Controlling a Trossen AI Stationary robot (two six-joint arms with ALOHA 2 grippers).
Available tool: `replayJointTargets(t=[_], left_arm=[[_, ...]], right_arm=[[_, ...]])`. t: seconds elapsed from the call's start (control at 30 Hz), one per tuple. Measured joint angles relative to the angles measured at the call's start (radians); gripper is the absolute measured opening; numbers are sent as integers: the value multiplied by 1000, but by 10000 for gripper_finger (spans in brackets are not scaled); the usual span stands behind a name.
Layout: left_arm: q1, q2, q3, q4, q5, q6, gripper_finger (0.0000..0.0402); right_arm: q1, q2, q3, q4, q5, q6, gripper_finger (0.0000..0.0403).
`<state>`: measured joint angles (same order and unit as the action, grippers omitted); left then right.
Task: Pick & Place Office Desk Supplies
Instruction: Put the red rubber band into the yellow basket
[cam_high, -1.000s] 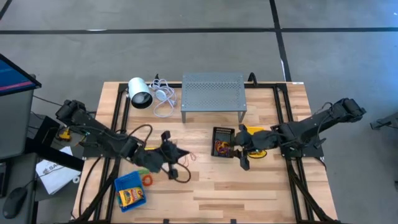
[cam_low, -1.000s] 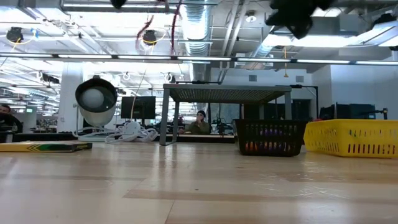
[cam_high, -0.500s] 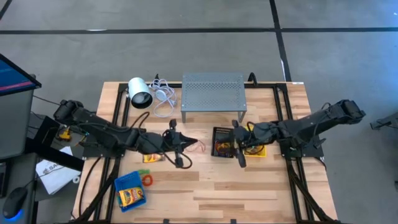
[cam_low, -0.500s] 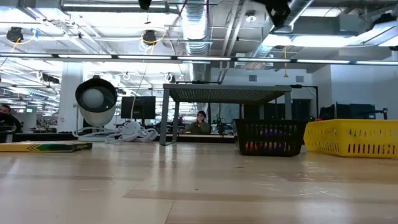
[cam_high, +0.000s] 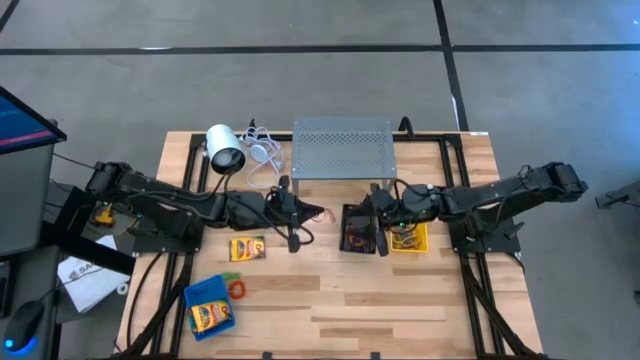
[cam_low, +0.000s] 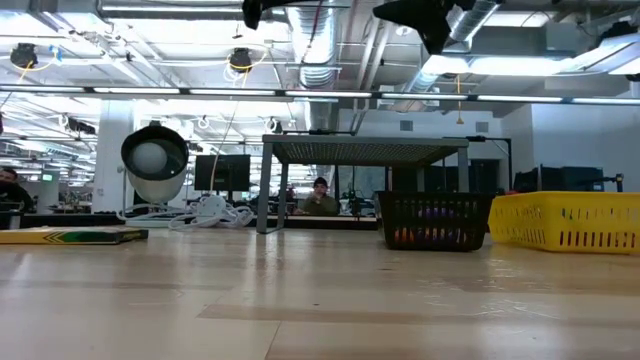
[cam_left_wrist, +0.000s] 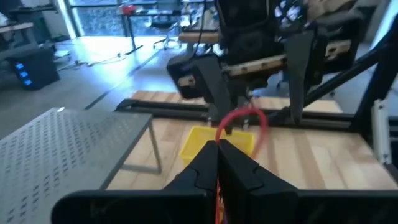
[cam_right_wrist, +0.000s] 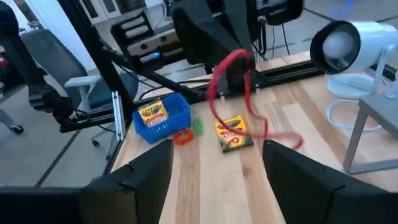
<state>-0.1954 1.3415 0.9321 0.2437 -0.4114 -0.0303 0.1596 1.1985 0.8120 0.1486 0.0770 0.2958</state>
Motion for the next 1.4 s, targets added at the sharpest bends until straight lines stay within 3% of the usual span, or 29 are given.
replayJointTargets(t=[0.13, 0.9, 1.1, 1.4], left_arm=[[18, 0, 0, 30, 46, 10, 0], [33, 0, 1, 69, 48, 11, 0], [35, 0, 1, 81, 47, 11, 0], [35, 0, 1, 82, 71, 10, 0]], right_arm=[[-19, 0, 0, 34, 0, -20, 234], [-32, 3, 0, 150, -28, -27, 228], [-30, 80, 1, 260, -56, -21, 228], [-32, 167, 68, 282, -104, -13, 228]])
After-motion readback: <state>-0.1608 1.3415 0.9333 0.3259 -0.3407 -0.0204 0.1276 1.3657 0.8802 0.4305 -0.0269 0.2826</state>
